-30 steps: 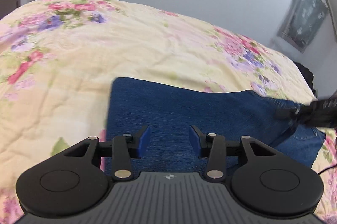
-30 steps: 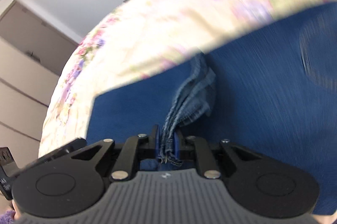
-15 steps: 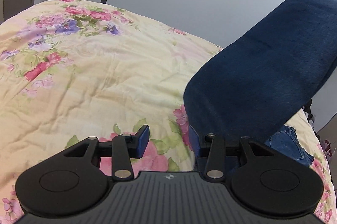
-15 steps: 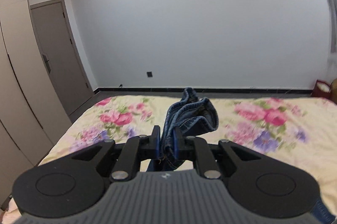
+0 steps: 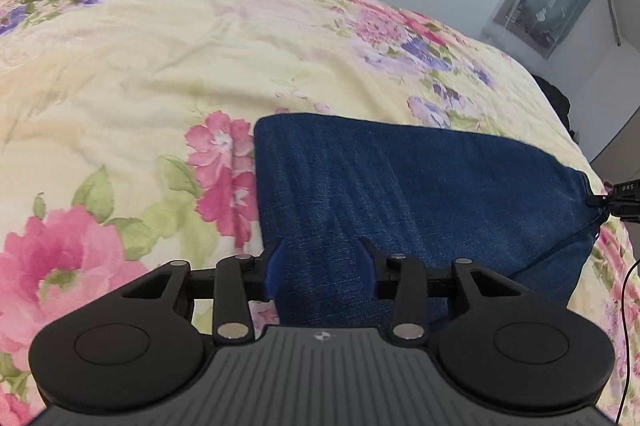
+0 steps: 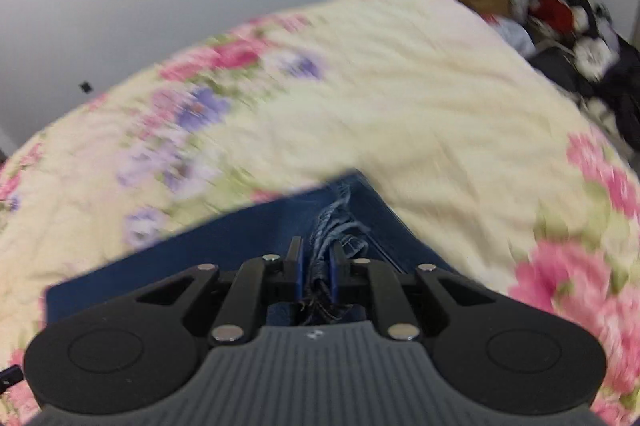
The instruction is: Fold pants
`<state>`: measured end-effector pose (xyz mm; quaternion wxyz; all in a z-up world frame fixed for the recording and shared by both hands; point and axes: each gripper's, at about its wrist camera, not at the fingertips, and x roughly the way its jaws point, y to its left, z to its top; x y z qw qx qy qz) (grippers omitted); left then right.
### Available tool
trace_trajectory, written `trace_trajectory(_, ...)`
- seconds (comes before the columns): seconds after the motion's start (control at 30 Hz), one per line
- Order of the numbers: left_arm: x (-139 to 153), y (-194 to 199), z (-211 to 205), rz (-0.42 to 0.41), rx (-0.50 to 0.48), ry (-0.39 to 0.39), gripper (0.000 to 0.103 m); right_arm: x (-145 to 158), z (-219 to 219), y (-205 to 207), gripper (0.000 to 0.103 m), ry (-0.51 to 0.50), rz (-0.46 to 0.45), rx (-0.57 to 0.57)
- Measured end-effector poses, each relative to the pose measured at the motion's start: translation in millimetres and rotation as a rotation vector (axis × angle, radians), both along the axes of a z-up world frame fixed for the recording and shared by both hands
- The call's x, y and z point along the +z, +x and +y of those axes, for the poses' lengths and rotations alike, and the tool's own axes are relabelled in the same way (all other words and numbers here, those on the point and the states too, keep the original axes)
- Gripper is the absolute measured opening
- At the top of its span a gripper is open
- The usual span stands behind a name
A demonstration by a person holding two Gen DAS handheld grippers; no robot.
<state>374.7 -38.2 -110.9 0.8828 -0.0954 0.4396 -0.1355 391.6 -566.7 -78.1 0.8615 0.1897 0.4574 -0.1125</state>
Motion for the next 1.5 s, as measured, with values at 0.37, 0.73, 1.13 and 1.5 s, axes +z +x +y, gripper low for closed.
trace_trajectory(0.37,-39.3,15.3,-19.1,0.069,-0.022,0.072,0.04,-28.5,-21.5,-1.7,0.007,0.084,0.026,0.019)
trace_trajectory(0.73,-39.2,16.7,-13.0,0.084,0.003,0.039,0.03,72.7,12.2,-0.3,0.003,-0.093,-0.217,0.151)
trace_trajectory(1.13,-41.2,19.0,-10.8,0.093,0.007,0.021,0.03,-9.0,-41.1,-35.3,0.039,0.027,-0.09,-0.028)
trace_trajectory(1.5,-37.9,16.5,-10.6,0.095,0.023,0.018,0.03,-47.1,-54.7,-82.9,0.047,0.48,-0.163,-0.216)
